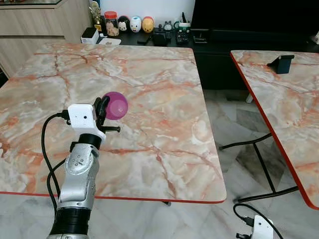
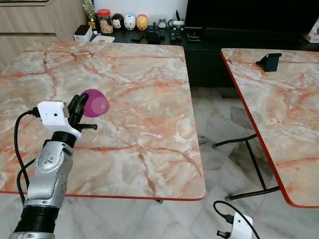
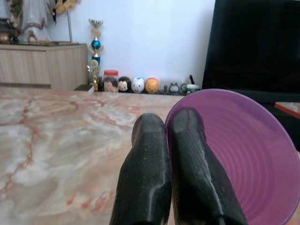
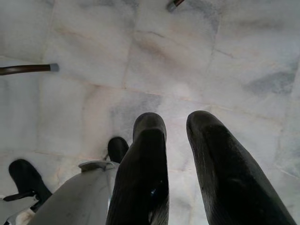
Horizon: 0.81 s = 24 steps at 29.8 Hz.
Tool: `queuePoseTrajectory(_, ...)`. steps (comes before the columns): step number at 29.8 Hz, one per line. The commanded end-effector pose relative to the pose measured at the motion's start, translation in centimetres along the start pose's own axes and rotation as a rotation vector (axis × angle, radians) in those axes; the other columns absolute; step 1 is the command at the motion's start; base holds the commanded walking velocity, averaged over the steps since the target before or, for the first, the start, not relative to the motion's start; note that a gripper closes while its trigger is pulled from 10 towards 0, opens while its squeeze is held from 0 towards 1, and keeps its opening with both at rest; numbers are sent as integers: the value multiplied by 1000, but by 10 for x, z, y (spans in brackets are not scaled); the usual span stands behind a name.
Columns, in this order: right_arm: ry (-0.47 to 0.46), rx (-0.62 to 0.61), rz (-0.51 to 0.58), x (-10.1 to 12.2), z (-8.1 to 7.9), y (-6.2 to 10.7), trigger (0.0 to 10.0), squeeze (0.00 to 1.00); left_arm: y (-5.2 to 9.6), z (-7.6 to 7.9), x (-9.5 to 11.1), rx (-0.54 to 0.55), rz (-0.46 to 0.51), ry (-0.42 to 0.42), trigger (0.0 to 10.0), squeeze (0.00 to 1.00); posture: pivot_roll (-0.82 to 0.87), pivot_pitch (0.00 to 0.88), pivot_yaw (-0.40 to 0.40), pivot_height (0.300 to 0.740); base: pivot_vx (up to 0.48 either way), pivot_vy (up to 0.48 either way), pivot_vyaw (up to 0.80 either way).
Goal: Setting the table
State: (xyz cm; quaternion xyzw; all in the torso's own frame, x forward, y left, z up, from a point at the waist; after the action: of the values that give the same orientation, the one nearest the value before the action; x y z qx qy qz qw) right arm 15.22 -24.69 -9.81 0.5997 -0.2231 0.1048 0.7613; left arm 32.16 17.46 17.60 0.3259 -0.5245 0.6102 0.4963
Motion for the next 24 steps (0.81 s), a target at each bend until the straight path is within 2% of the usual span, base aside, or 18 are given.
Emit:
queuePoseTrajectory(1, -15, -18, -2, -2, 6, 0, 10000, 0, -6, 8, 3, -27, 16, 1, 10000, 0, 6, 0, -34, 740, 0, -405, 0)
queuePoseTrajectory(24, -21, -18, 15, 2, 8, 0, 10000, 0, -11, 11, 3, -27, 33, 7, 10000, 0, 7, 0, -47, 740, 0, -359, 0)
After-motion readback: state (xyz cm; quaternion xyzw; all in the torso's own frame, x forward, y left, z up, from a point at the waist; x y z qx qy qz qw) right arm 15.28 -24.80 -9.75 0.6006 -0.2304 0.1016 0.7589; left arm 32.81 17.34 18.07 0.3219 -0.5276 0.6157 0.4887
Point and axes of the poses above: a point about 5 cm out from each wrist's last joint towards the gripper, its own y axis pointing back from the gripper into the wrist, its own x axis along the axis of the wrist's last joint, z = x × y, the point moved 1 cm from there along -y, pointing out of the wrist towards the gripper, and after that the axes turned 14 degrees about y, right-handed, at the moved point
